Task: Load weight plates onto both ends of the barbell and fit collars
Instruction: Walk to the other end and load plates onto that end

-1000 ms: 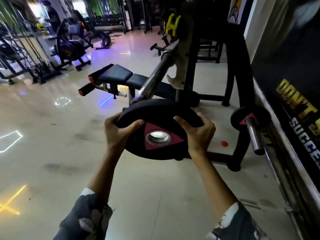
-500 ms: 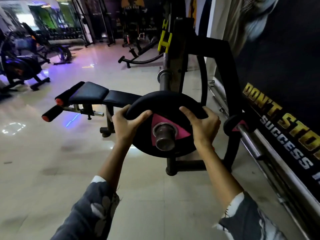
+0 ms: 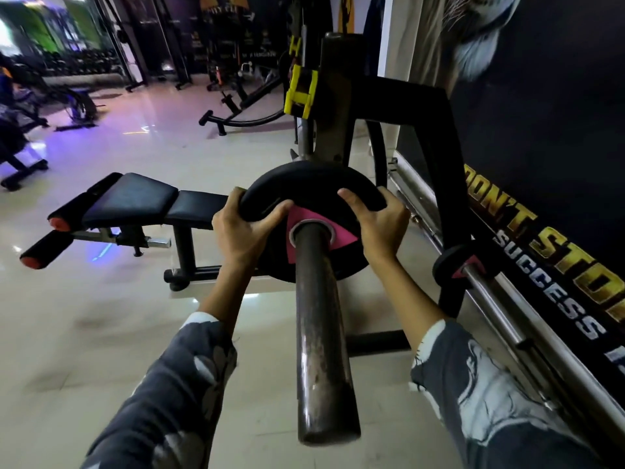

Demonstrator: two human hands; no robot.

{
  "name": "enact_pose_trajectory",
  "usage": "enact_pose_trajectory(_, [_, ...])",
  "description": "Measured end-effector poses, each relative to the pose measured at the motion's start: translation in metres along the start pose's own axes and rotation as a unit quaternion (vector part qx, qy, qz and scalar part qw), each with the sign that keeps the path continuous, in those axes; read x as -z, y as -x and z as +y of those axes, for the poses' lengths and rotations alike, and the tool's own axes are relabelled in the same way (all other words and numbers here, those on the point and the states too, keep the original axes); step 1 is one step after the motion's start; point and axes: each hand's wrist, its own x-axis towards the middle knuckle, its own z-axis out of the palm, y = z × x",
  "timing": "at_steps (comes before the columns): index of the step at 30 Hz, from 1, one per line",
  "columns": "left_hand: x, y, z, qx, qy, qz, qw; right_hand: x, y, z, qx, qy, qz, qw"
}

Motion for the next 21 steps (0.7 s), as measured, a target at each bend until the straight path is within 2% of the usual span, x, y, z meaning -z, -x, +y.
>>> enact_pose_trajectory(8, [-0.063,-0.062,-0.049,0.031,-0.008,0.032,0.999,-0.065,-0.084,0.035,0.028,0.017,-0.021,0.999])
enact_pose_trajectory(15, [-0.082,-0.074,-0.066,0.013,0.002,0.059,0.998,-0.084,-0.1,0.052,0.079,0.032,0.031,0.996])
enact_pose_trajectory(18, [-0.08,-0.072,-0.064,0.017,-0.006,0.048,0.999,-0.084,-0.099,0.054,0.095,0.021,0.034,0.995])
enact_pose_trajectory(21, [-0.076,-0.065,-0.058,0.024,-0.047,0.018,0.998,-0.078,-0.098,0.054,0.116,0.006,-0.008,0.993])
